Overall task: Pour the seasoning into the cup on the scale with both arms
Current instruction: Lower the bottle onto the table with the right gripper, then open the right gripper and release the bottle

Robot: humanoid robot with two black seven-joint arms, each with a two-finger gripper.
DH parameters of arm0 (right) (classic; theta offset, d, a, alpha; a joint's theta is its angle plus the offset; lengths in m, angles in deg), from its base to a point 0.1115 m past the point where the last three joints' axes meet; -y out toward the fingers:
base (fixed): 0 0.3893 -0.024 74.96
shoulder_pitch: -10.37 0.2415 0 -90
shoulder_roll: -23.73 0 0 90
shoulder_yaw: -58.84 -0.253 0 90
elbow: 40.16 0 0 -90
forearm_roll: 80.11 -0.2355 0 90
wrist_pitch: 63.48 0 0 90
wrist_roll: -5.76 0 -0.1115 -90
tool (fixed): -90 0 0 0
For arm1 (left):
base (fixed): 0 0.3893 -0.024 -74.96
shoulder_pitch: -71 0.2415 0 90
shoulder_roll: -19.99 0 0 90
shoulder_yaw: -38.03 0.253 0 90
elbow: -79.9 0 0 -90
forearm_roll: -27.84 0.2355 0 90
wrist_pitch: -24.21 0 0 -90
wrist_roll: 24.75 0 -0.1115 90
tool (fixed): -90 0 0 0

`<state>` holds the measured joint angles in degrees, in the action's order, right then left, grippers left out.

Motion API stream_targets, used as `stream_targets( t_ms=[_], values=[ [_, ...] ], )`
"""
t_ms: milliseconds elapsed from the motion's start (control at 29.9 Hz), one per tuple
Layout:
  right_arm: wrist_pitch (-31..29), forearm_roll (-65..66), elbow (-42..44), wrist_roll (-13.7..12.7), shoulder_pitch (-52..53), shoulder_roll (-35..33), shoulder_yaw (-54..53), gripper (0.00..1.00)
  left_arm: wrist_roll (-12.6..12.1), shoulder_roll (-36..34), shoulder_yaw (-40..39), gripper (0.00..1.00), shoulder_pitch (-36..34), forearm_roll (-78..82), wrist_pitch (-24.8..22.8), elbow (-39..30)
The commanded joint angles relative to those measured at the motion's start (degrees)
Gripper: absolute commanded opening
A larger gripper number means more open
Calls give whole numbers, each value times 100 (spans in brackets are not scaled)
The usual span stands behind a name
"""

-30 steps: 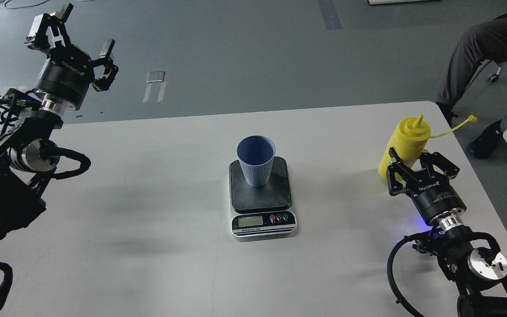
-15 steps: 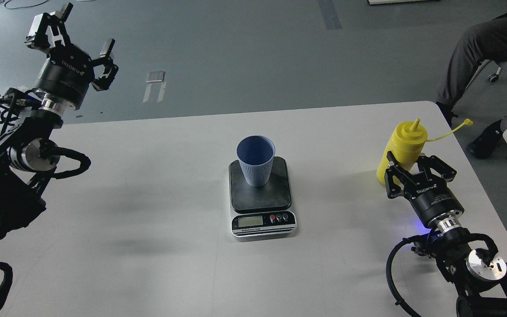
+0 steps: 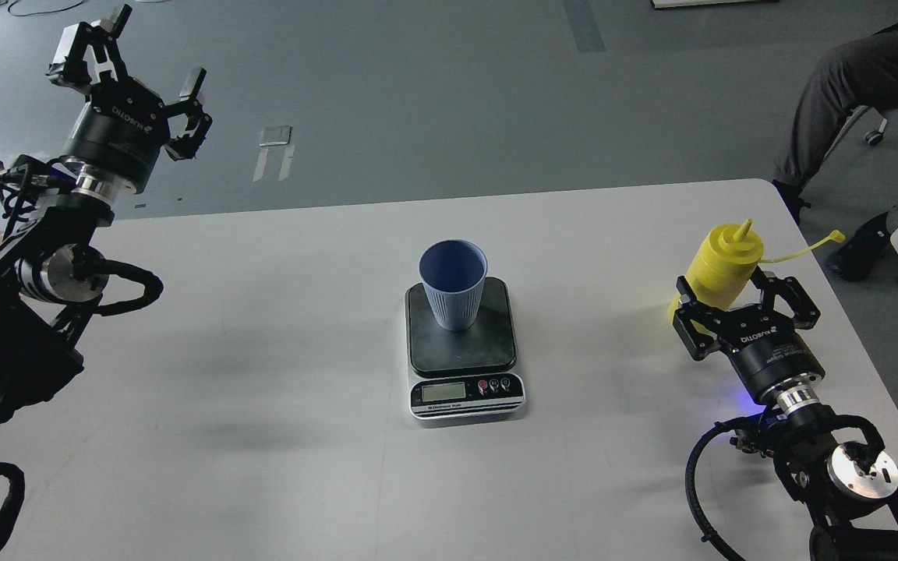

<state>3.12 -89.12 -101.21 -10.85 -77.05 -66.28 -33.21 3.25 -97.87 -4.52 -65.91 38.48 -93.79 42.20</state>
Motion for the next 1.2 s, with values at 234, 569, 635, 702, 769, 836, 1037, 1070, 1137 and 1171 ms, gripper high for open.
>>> stream_targets(
  t_ms=[234,569,635,702,769,836,1037,1070,1137,1171],
  values=[
    [-16,-4,-451,0,-345,1,-24,100,0,-44,0,98,24,0,0,0],
    [-182,4,-926,0,-1004,1,-7,100,0,-26,-8,98,16,0,0,0],
    [-244,4,-935,0,-1057,1,-7,100,0,-26,-8,98,16,0,0,0],
    [-289,4,-1005,0,-1154,1,-7,100,0,-26,-8,98,25,0,0,0],
    [-306,4,-1136,0,-1303,1,-15,100,0,-26,-8,98,25,0,0,0],
    [-324,13,-1320,-9,-1435,1,-7,100,0,-26,-8,98,25,0,0,0],
    [-461,390,-2023,-62,-1778,1,221,100,0,-9,-8,98,25,0,0,0],
    [-461,504,-2094,-62,-1778,1,257,100,0,-9,-8,98,25,0,0,0],
    [-461,828,-2252,-62,-1796,1,310,100,0,9,0,98,16,0,0,0],
    [-461,918,-2288,-62,-1805,1,319,100,0,9,0,98,16,0,0,0]
  ],
)
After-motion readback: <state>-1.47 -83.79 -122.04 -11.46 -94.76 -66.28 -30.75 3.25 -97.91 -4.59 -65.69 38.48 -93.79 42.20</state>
